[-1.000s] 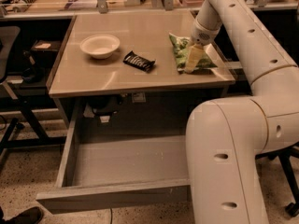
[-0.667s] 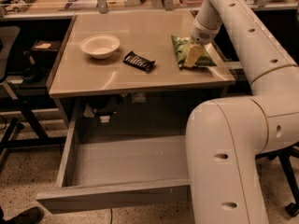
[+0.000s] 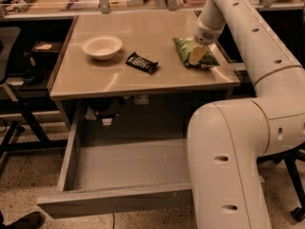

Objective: Place green jalapeno chip bag into top drawer

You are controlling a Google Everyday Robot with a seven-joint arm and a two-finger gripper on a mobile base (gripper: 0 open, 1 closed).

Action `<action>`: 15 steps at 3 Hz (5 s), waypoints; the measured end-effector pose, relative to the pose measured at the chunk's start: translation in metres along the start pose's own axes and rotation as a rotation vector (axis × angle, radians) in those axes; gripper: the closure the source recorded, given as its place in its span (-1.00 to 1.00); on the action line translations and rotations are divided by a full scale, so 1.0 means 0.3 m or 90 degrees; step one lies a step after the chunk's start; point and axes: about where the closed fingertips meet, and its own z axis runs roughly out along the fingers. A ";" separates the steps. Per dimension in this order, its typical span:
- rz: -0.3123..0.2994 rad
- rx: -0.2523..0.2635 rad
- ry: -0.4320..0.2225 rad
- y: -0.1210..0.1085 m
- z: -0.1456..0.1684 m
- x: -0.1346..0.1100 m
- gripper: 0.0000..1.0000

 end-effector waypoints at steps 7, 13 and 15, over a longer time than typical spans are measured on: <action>0.038 -0.013 0.012 0.448 -0.411 0.070 1.00; -0.012 -0.203 -0.013 1.000 -0.152 -0.089 1.00; 0.009 -0.226 -0.029 1.059 -0.039 -0.098 1.00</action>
Offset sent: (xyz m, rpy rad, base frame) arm -0.0843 -0.0311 0.0843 0.0423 -0.0745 -0.0890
